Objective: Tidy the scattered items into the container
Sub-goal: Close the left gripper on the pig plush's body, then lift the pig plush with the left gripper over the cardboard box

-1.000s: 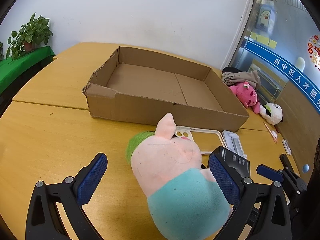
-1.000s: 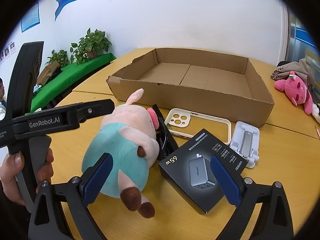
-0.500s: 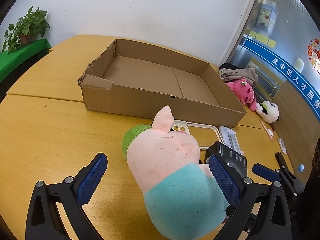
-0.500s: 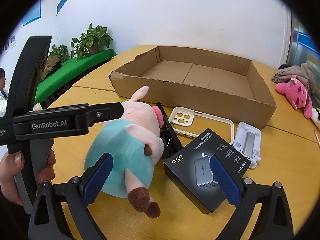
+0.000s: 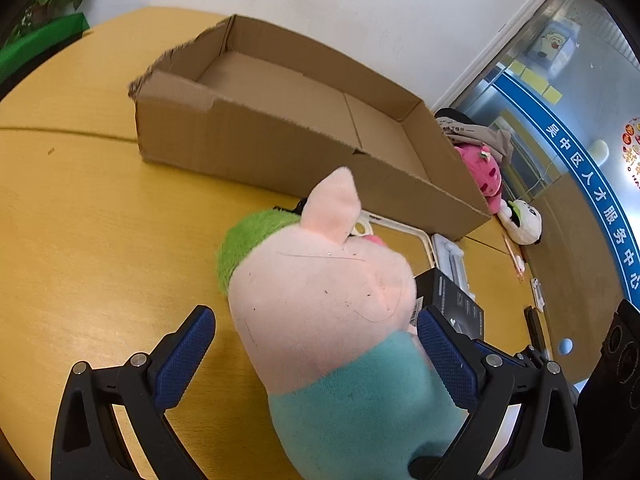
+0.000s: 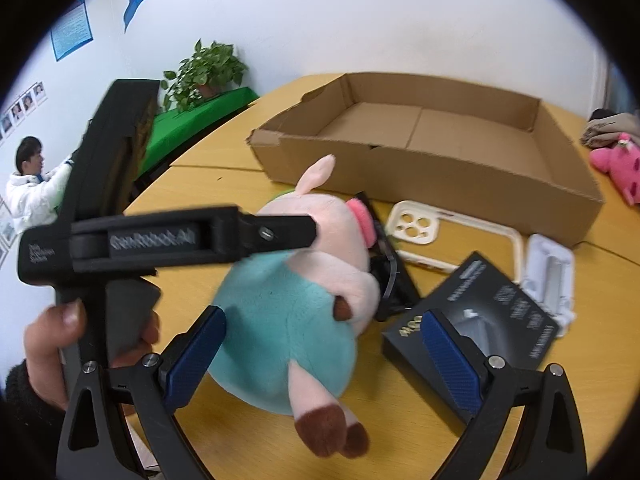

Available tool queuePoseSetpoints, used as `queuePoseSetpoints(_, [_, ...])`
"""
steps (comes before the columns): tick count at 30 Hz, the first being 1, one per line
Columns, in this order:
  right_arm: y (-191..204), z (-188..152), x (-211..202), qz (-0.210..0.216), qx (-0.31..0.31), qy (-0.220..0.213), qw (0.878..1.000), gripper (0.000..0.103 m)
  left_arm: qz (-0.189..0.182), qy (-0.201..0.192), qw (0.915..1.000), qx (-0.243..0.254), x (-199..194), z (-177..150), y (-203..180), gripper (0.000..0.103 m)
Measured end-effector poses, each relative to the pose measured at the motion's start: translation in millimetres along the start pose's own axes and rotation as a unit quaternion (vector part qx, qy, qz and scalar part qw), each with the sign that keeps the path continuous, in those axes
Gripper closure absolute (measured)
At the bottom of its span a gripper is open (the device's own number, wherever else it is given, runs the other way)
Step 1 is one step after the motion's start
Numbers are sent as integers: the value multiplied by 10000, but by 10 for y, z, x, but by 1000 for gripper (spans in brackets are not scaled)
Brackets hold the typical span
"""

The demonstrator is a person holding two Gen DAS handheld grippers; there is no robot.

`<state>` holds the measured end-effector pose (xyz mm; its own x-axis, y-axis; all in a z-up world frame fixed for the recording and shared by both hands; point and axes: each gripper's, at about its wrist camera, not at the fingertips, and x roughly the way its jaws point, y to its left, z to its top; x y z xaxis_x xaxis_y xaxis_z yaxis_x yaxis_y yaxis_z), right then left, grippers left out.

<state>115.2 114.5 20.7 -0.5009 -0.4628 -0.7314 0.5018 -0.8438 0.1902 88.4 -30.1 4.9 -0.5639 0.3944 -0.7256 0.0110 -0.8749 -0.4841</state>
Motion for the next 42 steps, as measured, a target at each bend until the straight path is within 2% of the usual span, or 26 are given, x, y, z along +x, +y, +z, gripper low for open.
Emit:
queuePoseSetpoints(10, [47, -31, 44, 45, 24, 68, 10000, 5, -214, 5, 9998, 37, -7, -52, 13, 8])
queuePoseSetpoints(15, [114, -64, 150, 190, 9, 264, 9995, 6, -306, 48, 9995, 30, -12, -81, 11, 11])
queuePoseSetpoints(18, [187, -117, 215, 281, -75, 374, 9989, 12, -310, 35, 9995, 73, -25, -117, -11, 14])
queuePoseSetpoints(21, [198, -138, 180, 273, -101, 291, 9992, 20, -317, -16, 9995, 88, -62, -138, -16, 19])
queuePoseSetpoints(23, [184, -141, 145, 363, -70, 262, 9990, 29, -299, -31, 9995, 66, -83, -148, -21, 21])
queuePoseSetpoints(25, [215, -149, 106, 391, -108, 240, 9989, 34, -305, -42, 9995, 99, -117, -154, -57, 24])
queuePoseSetpoints(30, [273, -114, -82, 354, -207, -53, 9991, 37, -387, -247, 9987, 203, -285, -82, -170, 25])
queuePoseSetpoints(35, [345, 38, -321, 332, -345, -492, 9976, 38, -409, -560, 9963, 502, -548, 130, -344, 25])
queuePoseSetpoints(42, [407, 560, -699, 300, -502, -1090, 9923, 39, -521, -1121, 9871, 1021, -1008, 677, -660, 25])
